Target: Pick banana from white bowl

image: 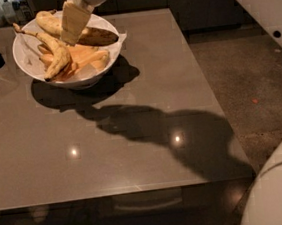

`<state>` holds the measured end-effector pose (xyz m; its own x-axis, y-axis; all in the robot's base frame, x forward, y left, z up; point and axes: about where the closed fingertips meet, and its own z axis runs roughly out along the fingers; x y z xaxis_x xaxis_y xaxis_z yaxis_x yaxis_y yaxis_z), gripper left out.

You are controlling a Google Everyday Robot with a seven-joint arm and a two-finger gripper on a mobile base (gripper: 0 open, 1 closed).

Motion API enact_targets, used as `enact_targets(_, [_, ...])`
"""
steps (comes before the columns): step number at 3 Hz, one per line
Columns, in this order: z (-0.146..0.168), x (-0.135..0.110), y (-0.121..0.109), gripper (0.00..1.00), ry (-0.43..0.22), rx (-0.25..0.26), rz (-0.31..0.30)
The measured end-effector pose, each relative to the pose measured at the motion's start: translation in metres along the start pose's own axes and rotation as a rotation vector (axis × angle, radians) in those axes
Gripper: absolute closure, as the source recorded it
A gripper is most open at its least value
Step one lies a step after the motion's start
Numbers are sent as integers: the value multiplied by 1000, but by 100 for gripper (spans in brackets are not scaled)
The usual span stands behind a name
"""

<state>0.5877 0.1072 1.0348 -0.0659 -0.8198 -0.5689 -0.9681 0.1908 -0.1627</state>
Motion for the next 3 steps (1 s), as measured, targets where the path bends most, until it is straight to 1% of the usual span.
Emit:
enact_targets(1, [0, 3, 15, 100, -1, -11, 8])
enact_targets(2, [2, 7, 49, 100, -24, -31, 57])
enact_targets(3, [26, 31, 97, 100, 11, -72, 120])
